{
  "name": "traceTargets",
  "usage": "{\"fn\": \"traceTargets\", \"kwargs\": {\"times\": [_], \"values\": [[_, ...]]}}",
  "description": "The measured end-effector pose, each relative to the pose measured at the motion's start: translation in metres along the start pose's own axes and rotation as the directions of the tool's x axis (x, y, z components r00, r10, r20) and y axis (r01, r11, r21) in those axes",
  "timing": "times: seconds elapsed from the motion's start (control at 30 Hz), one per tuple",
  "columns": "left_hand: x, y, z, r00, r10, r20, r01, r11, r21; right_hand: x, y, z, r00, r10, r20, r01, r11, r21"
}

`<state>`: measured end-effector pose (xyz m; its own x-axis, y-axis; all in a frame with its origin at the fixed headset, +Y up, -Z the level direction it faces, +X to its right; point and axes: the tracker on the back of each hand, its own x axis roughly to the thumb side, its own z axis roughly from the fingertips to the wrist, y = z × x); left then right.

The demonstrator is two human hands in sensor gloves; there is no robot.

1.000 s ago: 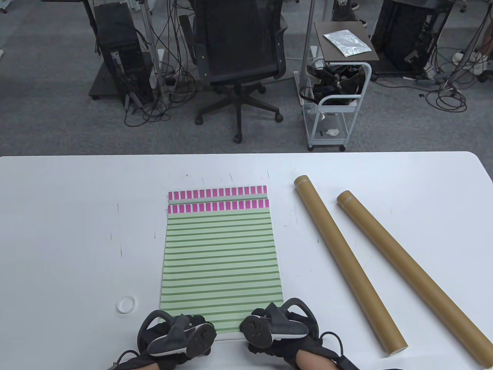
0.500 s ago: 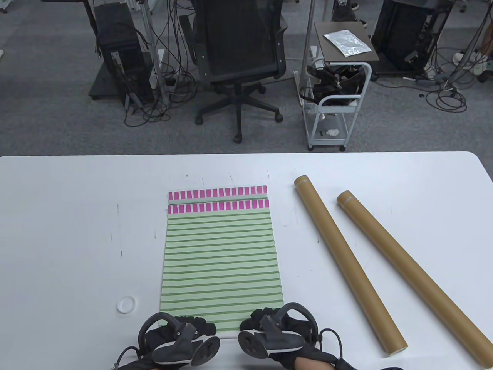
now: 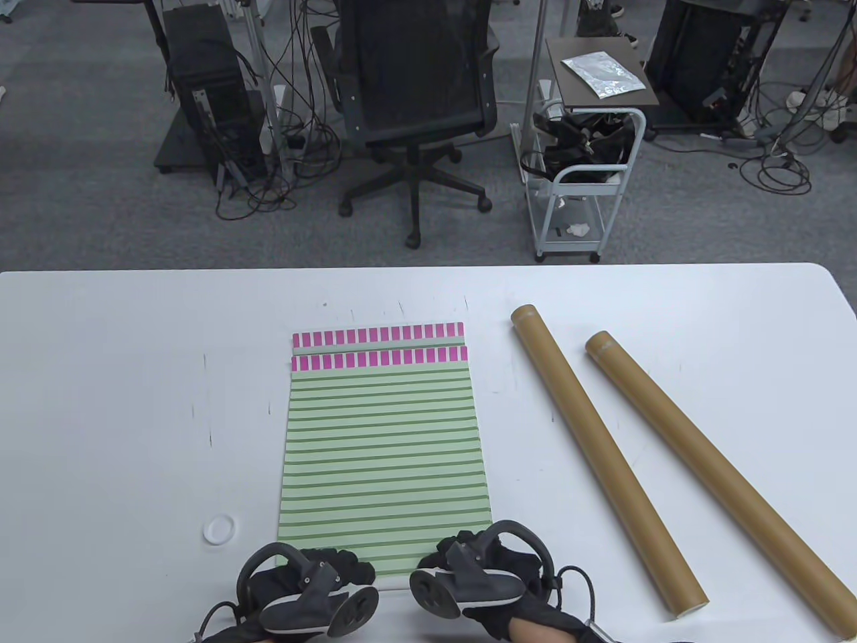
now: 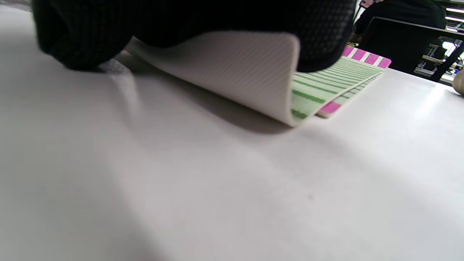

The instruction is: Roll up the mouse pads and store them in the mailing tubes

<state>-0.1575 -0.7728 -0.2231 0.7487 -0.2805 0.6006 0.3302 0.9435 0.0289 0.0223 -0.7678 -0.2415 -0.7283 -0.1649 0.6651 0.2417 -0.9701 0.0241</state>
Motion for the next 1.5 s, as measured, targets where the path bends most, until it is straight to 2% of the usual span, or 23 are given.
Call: {"fn": "traceTargets", "kwargs": {"times": [0.2, 0.3, 0.37, 0.43, 0.5, 0.57, 0.73, 0.83, 1.0, 1.1, 1.17, 1.33, 1.4, 1.5], "values": [[-0.002, -0.001, -0.001, 1.0, 0.004, -0.006, -0.004, 1.0, -0.013, -0.005, 0.0, -0.001, 0.998, -0.032, -0.056, 0.03, 0.999, -0.041], [-0.004, 0.0, -0.002, 1.0, 0.027, -0.012, -0.027, 1.0, -0.013, -0.003, -0.003, -0.001, 0.999, -0.005, -0.044, 0.003, 0.999, -0.045], [-0.009, 0.001, -0.003, 0.996, 0.091, 0.003, -0.091, 0.995, -0.042, 0.0, -0.006, -0.001, 0.998, 0.062, -0.022, -0.063, 0.997, -0.044], [-0.011, 0.003, -0.002, 0.972, 0.231, 0.051, -0.225, 0.97, -0.094, 0.001, -0.009, 0.0, 0.997, 0.073, -0.001, -0.073, 0.997, -0.026], [-0.011, 0.003, 0.0, 0.942, 0.322, 0.09, -0.304, 0.937, -0.171, 0.001, -0.012, 0.002, 0.999, -0.006, 0.036, 0.005, 0.999, 0.043], [-0.011, 0.004, 0.002, 0.945, 0.31, 0.103, -0.286, 0.938, -0.196, 0.003, -0.01, 0.006, 0.989, -0.14, 0.051, 0.133, 0.984, 0.116], [-0.014, 0.004, 0.0, 0.936, 0.336, 0.105, -0.304, 0.922, -0.238, 0.0, -0.011, 0.003, 0.985, -0.157, 0.07, 0.143, 0.975, 0.168], [-0.015, 0.0, -0.001, 0.92, 0.377, 0.102, -0.342, 0.904, -0.257, 0.001, -0.01, 0.005, 0.986, -0.15, 0.07, 0.138, 0.979, 0.153], [-0.016, -0.002, -0.003, 0.946, 0.319, 0.06, -0.298, 0.928, -0.225, 0.005, -0.003, 0.002, 0.995, -0.087, 0.047, 0.08, 0.988, 0.135], [-0.013, -0.004, -0.003, 0.979, 0.201, 0.024, -0.196, 0.972, -0.129, 0.005, -0.001, 0.002, 0.997, -0.065, 0.035, 0.059, 0.988, 0.144], [-0.011, -0.003, -0.002, 0.992, 0.129, 0.006, -0.128, 0.988, -0.085, 0.008, 0.0, 0.003, 0.998, 0.006, 0.056, -0.015, 0.988, 0.155], [-0.009, -0.001, -0.002, 0.994, 0.105, -0.002, -0.105, 0.991, -0.089, 0.022, 0.0, 0.007, 0.986, 0.056, 0.157, -0.086, 0.979, 0.186], [-0.007, -0.002, -0.001, 0.996, 0.091, 0.005, -0.091, 0.992, -0.091, 0.024, 0.0, 0.01, 0.981, 0.09, 0.174, -0.114, 0.984, 0.134], [-0.001, 0.001, 0.0, 0.998, 0.042, 0.041, -0.039, 0.996, -0.076, 0.017, -0.003, 0.008, 0.986, -0.006, 0.164, -0.014, 0.993, 0.121]]}}
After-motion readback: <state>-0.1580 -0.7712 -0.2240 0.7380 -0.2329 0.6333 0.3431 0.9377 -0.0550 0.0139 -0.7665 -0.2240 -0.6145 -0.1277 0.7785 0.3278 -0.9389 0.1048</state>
